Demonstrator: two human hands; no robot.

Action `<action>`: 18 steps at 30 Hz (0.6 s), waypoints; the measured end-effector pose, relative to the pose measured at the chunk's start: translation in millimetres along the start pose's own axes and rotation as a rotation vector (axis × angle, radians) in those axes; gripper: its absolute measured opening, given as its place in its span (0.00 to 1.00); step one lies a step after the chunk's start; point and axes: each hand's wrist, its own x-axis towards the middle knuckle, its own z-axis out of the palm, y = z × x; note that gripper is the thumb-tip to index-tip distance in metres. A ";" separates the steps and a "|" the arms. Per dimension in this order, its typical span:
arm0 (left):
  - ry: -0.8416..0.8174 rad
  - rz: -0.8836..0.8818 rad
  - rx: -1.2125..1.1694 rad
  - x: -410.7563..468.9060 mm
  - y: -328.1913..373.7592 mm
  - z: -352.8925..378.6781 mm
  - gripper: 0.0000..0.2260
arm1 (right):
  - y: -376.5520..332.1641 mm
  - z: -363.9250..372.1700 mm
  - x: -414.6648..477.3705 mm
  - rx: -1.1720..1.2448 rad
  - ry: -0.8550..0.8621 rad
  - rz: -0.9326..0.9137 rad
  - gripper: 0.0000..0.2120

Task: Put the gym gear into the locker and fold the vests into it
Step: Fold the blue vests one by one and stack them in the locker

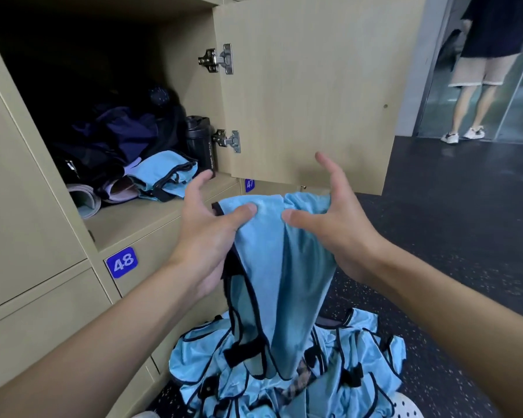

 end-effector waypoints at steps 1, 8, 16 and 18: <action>0.000 -0.008 -0.003 -0.6 -2.0 2.1 0.35 | -1.2 -1.5 0.6 0.014 0.042 -0.017 0.43; -0.066 -0.013 0.061 -8.6 -16.8 22.8 0.37 | 4.6 -20.2 3.0 0.006 0.102 -0.041 0.42; 0.030 0.072 0.128 11.7 3.2 12.1 0.28 | 4.1 -38.2 4.5 -0.026 0.269 -0.083 0.38; -0.003 0.060 0.124 9.9 7.7 14.1 0.26 | 5.2 -37.9 4.6 0.013 0.253 -0.051 0.40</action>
